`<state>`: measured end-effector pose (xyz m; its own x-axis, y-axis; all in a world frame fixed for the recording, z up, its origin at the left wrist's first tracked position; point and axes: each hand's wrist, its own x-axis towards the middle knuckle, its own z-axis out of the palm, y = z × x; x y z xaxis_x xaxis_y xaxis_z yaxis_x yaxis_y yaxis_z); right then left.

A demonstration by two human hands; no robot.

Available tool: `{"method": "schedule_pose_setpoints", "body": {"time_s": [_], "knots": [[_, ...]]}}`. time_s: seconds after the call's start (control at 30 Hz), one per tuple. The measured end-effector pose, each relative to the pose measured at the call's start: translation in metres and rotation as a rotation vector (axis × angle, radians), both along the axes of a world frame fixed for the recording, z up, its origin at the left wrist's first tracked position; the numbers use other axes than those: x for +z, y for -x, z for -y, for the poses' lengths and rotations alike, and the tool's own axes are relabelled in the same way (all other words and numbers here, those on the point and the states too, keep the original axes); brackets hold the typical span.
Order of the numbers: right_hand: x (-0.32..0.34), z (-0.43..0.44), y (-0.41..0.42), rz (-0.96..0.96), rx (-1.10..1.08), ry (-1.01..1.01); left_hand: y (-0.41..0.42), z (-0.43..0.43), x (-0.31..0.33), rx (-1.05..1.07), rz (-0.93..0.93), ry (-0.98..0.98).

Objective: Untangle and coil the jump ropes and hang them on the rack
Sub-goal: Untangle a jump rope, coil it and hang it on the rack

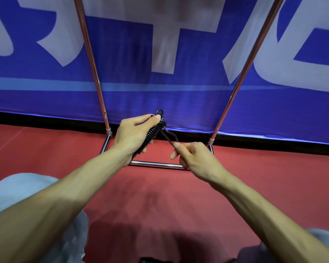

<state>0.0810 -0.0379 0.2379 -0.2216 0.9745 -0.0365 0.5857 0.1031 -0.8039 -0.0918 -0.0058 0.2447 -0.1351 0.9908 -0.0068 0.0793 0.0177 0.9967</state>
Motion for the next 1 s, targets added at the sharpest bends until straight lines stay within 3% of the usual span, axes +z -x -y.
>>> {"method": "schedule_pose_setpoints", "body": {"time_s": [0.17, 0.3, 0.4, 0.5, 0.6, 0.77, 0.93, 1.0], "knots": [[-0.005, 0.01, 0.0, 0.087, 0.025, -0.126, 0.003, -0.006, -0.007, -0.037, -0.123, -0.034], [0.004, 0.017, -0.006, 0.106, 0.014, -0.314, 0.004, -0.007, -0.013, -0.171, -0.437, -0.093], [0.011, 0.019, -0.006, 0.019, 0.05, -0.226, 0.001, -0.003, -0.01, -0.189, -0.599, -0.112], [0.013, 0.02, -0.006, -0.107, 0.193, -0.122, 0.002, -0.005, -0.012, -0.162, -0.566, -0.106], [0.011, 0.014, -0.007, -0.212, 0.18, -0.178, 0.004, -0.005, -0.014, -0.17, -0.501, -0.079], [0.005, 0.011, -0.013, 0.172, 0.19, -0.496, 0.004, -0.005, -0.014, -0.165, -0.532, -0.08], [0.005, 0.002, -0.015, 0.291, 0.118, -0.716, 0.001, -0.003, -0.013, -0.208, -0.556, -0.097], [0.01, -0.001, -0.018, 0.223, 0.177, -0.713, 0.001, -0.001, -0.012, -0.238, -0.536, -0.115]]}}
